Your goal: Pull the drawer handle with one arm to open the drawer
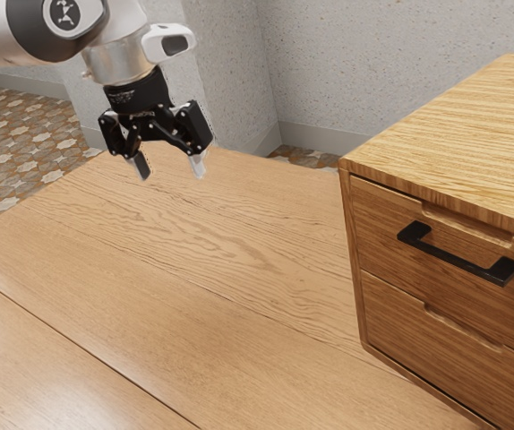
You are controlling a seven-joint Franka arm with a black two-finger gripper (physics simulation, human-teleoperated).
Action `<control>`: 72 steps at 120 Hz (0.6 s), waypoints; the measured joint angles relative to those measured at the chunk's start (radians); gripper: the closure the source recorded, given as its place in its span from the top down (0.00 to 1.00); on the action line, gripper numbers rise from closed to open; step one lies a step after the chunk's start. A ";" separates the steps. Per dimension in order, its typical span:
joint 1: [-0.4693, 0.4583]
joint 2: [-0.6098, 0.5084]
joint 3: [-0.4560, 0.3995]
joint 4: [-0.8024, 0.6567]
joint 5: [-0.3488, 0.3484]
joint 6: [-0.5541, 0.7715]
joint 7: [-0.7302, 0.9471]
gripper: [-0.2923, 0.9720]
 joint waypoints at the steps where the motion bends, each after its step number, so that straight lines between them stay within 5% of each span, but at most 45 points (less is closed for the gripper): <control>1: 0.007 0.000 0.000 0.000 -0.005 0.000 -0.001 0.77; 15: 0.049 -0.002 0.000 0.011 -0.049 -0.004 -0.011 0.77; 34: 0.048 -0.090 -0.025 0.217 -0.070 -0.017 -0.023 0.77; 72: 0.054 -0.089 -0.037 0.207 -0.075 0.000 -0.039 0.77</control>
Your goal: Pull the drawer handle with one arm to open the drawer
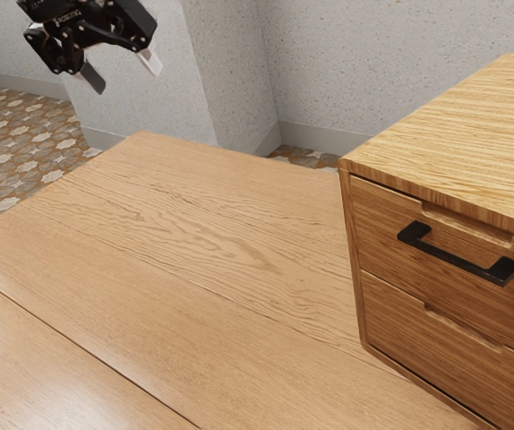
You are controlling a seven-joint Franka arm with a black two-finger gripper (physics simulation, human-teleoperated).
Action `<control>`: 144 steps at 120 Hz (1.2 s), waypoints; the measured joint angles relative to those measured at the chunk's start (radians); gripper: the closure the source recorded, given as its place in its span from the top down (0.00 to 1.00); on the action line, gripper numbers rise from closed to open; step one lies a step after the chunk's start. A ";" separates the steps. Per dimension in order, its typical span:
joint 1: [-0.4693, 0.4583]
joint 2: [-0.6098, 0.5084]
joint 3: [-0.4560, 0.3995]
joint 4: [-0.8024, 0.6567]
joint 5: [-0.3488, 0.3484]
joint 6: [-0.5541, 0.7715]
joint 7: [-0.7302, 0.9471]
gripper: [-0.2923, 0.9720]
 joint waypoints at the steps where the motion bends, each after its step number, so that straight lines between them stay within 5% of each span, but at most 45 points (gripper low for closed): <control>1: 0.002 0.000 -0.001 -0.004 0.000 -0.001 0.000 0.77; 17: 0.038 -0.052 -0.086 -0.180 0.097 0.008 0.013 0.77; 45: -0.079 -0.499 -0.148 -0.881 0.154 0.066 0.024 0.77; 62: -0.148 -0.777 -0.134 -1.146 0.143 0.107 0.029 0.77; 82: -0.206 -0.746 -0.114 -1.137 0.139 0.132 0.154 0.77; 118: -0.284 -0.649 -0.166 -1.114 0.173 0.357 0.779 0.77; 144: -0.361 -0.545 -0.179 -1.104 0.187 0.544 1.083 0.77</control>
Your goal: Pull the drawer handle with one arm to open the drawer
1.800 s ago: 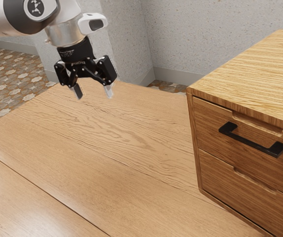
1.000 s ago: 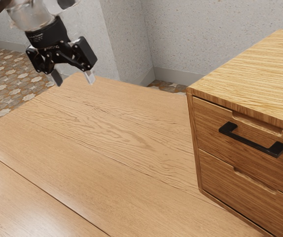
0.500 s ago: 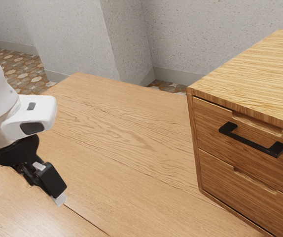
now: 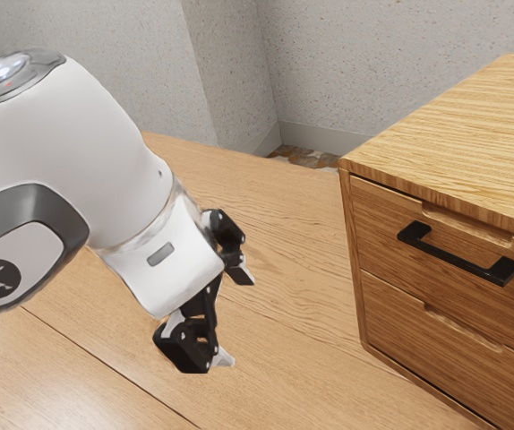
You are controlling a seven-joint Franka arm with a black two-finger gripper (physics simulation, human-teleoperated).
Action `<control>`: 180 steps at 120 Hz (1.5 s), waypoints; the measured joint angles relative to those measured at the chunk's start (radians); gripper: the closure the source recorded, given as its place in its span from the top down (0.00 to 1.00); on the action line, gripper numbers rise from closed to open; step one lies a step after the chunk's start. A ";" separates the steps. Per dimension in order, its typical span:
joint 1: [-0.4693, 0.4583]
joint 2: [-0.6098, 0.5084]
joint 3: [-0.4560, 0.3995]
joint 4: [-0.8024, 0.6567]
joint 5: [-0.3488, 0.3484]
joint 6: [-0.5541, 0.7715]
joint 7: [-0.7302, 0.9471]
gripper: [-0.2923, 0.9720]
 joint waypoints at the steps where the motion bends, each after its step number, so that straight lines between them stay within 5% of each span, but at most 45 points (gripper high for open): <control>1: -0.003 0.005 0.000 0.000 0.000 0.009 0.010 0.77; 50: -0.063 0.066 -0.049 0.034 -0.017 0.259 0.340 0.77; 180: -0.052 0.351 -0.068 0.246 -0.026 0.351 0.528 0.77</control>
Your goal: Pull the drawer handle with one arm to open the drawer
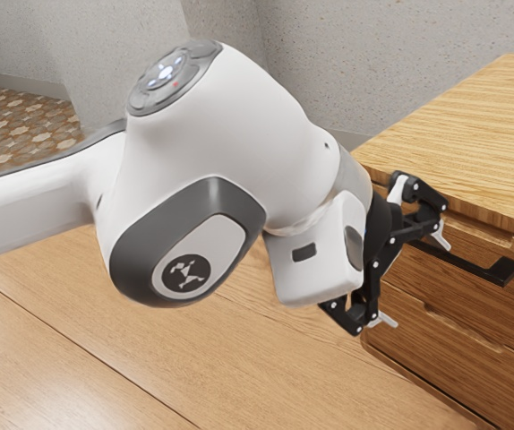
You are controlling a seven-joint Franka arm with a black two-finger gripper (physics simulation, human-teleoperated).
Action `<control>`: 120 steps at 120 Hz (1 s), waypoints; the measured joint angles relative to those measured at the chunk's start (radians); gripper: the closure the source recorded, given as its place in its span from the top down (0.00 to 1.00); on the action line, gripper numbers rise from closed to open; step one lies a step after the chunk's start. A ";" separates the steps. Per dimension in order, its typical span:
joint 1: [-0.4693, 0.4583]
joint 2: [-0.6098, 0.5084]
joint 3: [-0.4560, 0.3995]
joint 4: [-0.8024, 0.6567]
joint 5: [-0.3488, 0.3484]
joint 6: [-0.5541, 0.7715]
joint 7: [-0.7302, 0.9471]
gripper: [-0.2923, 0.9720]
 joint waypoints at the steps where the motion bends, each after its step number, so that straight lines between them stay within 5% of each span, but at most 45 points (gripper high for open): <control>1: 0.000 0.001 0.000 0.000 0.002 0.000 -0.001 0.77; 37: 0.004 0.037 0.003 0.027 0.058 0.002 -0.047 0.77; 120: 0.001 0.066 -0.002 0.038 0.060 0.002 -0.106 0.77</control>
